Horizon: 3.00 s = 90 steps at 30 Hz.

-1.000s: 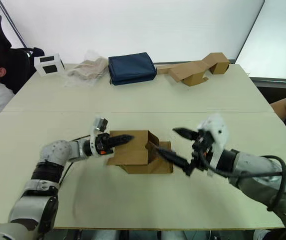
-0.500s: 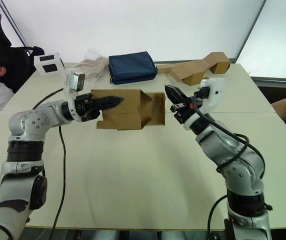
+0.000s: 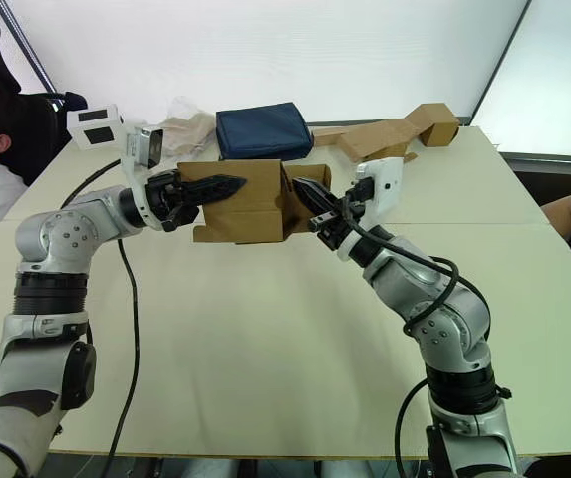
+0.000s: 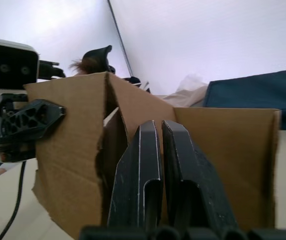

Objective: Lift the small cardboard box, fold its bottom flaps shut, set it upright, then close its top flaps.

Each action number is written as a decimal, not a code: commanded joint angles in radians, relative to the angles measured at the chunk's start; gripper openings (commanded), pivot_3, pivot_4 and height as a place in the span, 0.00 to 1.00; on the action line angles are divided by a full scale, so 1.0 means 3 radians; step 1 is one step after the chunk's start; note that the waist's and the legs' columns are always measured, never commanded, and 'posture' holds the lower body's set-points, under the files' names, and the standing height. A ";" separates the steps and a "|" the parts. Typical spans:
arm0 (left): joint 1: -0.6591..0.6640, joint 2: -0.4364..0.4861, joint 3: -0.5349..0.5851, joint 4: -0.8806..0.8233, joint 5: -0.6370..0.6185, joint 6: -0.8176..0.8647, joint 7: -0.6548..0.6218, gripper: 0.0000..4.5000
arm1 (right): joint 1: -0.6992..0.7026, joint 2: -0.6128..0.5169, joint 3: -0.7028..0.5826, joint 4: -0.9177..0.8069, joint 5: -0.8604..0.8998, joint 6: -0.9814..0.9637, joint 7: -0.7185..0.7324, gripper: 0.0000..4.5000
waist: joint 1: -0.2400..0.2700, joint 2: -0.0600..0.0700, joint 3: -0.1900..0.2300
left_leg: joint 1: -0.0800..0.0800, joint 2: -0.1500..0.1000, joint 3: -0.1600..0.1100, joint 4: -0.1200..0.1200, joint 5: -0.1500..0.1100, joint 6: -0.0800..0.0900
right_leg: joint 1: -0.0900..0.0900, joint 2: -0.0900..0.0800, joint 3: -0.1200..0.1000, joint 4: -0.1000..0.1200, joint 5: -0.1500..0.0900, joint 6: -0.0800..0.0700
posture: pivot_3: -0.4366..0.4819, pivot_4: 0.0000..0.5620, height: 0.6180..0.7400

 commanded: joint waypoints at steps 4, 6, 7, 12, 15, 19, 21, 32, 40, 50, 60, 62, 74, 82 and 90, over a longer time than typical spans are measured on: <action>-0.0029 0.0065 -0.0026 -0.0152 -0.0070 0.0021 -0.0110 0.00 | -0.0113 0.0166 0.0057 -0.0048 -0.0065 -0.0019 0.0114 0.04 | 0.0000 0.0000 0.0000 | 0.0000 0.0000 0.0000 0.0000 0.0000 0.0000 | 0.0000 0.0000 0.0000 0.0000 0.0000 0.0000 | 0.48 0.27 1.00; -0.0024 0.0078 -0.0031 -0.0153 -0.0074 0.0031 -0.0134 0.00 | -0.0117 0.0189 0.0062 -0.0038 -0.0089 -0.0013 0.0143 0.04 | 0.0000 0.0000 0.0000 | 0.0000 0.0000 0.0000 0.0000 0.0000 0.0000 | 0.0000 0.0000 0.0000 0.0000 0.0000 0.0000 | 0.48 0.27 1.00; -0.0022 0.0085 -0.0032 -0.0149 -0.0071 0.0029 -0.0145 0.00 | -0.0118 0.0196 0.0062 -0.0036 -0.0097 -0.0011 0.0161 0.04 | 0.0000 0.0000 0.0000 | 0.0000 0.0000 0.0000 0.0000 0.0000 0.0000 | 0.0000 0.0001 0.0000 0.0000 0.0000 0.0000 | 0.48 0.27 1.00; -0.0016 0.0104 -0.0028 -0.0096 -0.0024 -0.0015 -0.0175 0.00 | -0.0112 0.0181 0.0074 -0.0042 -0.0151 -0.0013 0.0269 0.04 | 0.0000 0.0000 0.0000 | 0.0000 0.0000 0.0000 0.0000 0.0000 0.0000 | 0.0000 0.0001 0.0000 0.0000 0.0000 0.0000 | 0.48 0.27 1.00; -0.0016 0.0104 -0.0021 -0.0075 -0.0014 -0.0037 -0.0170 0.00 | -0.0087 0.0129 0.0081 -0.0068 -0.0204 -0.0003 0.0346 0.04 | 0.0000 0.0000 0.0000 | 0.0000 0.0000 0.0000 0.0000 0.0000 0.0000 | 0.0000 0.0001 0.0000 0.0000 0.0000 0.0000 | 0.48 0.27 1.00; -0.0015 0.0118 -0.0016 -0.0047 0.0004 -0.0065 -0.0178 0.00 | -0.0016 -0.0001 0.0006 -0.0156 -0.0211 0.0038 0.0443 0.04 | 0.0000 0.0000 0.0000 | 0.0000 0.0000 0.0000 0.0000 0.0000 0.0000 | 0.0000 0.0001 0.0000 0.0000 0.0000 0.0000 | 0.48 0.27 1.00; -0.0003 0.0132 -0.0013 -0.0033 0.0020 -0.0086 -0.0185 0.00 | 0.0062 -0.0132 -0.0127 -0.0260 -0.0127 0.0088 0.0482 0.04 | 0.0001 0.0000 0.0000 | 0.0000 0.0000 0.0000 0.0000 0.0000 0.0000 | 0.0000 0.0001 0.0000 0.0000 0.0000 0.0000 | 0.48 0.27 1.00; -0.0007 0.0159 0.0008 0.0019 0.0014 -0.0118 -0.0200 0.00 | 0.0715 -0.0842 -0.0436 -0.0693 0.0244 0.0448 0.0718 0.04 | 0.0000 0.0000 0.0001 | -0.0004 0.0001 -0.0003 0.0000 0.0000 0.0001 | 0.0000 -0.0001 -0.0002 -0.0002 0.0000 0.0000 | 0.48 0.27 1.00; -0.0046 0.0136 -0.0021 -0.0037 -0.0022 -0.0060 -0.0233 0.00 | 0.0603 -0.0599 0.0024 -0.0319 -0.0459 0.0098 0.0765 0.04 | 0.0002 0.0000 0.0001 | -0.0002 0.0000 -0.0001 0.0001 0.0000 0.0001 | -0.0001 0.0006 -0.0001 -0.0001 0.0000 0.0000 | 0.48 0.27 1.00; 0.0000 0.0137 -0.0009 -0.0129 -0.0050 0.0011 -0.0207 0.00 | 0.0364 -0.0270 0.0119 -0.0205 -0.0509 0.0068 0.0909 0.04 | 0.0006 0.0000 0.0001 | -0.0005 0.0000 -0.0001 0.0001 0.0000 0.0001 | -0.0002 0.0003 -0.0002 -0.0002 0.0000 0.0000 | 0.48 0.27 1.00; 0.0046 0.0169 0.0009 -0.0176 -0.0079 0.0036 -0.0197 0.00 | 0.0281 -0.0290 -0.0015 -0.0316 -0.0384 0.0196 0.1054 0.04 | 0.0005 0.0000 0.0001 | -0.0004 -0.0001 -0.0002 0.0001 0.0000 0.0000 | -0.0003 0.0002 -0.0002 -0.0001 0.0000 0.0000 | 0.48 0.27 1.00; 0.0035 0.0204 0.0033 -0.0186 -0.0096 0.0061 -0.0203 0.00 | 0.0268 -0.0493 -0.0375 -0.0365 0.0046 0.0362 0.1142 0.04 | 0.0015 0.0001 0.0001 | -0.0005 -0.0001 -0.0002 0.0001 0.0000 0.0000 | -0.0002 0.0001 -0.0002 -0.0001 0.0000 0.0000 | 0.48 0.27 1.00; -0.0013 0.0196 0.0017 -0.0162 -0.0143 0.0075 -0.0207 0.00 | -0.0017 -0.0646 -0.0692 0.0827 -0.0436 -0.0062 0.0904 0.04 | -0.0005 0.0001 0.0001 | -0.0003 0.0000 0.0000 0.0001 0.0000 0.0001 | -0.0002 0.0001 -0.0001 0.0000 0.0000 0.0000 | 0.48 0.27 1.00; 0.0002 0.0152 -0.0006 -0.0183 -0.0120 0.0063 -0.0186 0.00 | -0.0021 -0.0379 -0.0295 0.0688 -0.0606 -0.0044 0.1062 0.04 | -0.0003 0.0001 0.0001 | -0.0028 -0.0001 0.0001 0.0003 0.0004 -0.0007 | -0.0031 0.0002 0.0001 0.0010 0.0001 0.0001 | 0.48 0.27 1.00; -0.0023 0.0184 -0.0024 -0.0030 -0.0052 0.0013 -0.0228 0.00 | 0.0233 -0.0153 -0.0478 0.0090 0.0190 0.0318 0.1046 0.04 | 0.0009 0.0001 0.0001 | -0.0036 -0.0001 0.0000 0.0004 0.0005 -0.0008 | -0.0040 -0.0001 0.0000 0.0010 0.0001 0.0001 | 0.48 0.27 1.00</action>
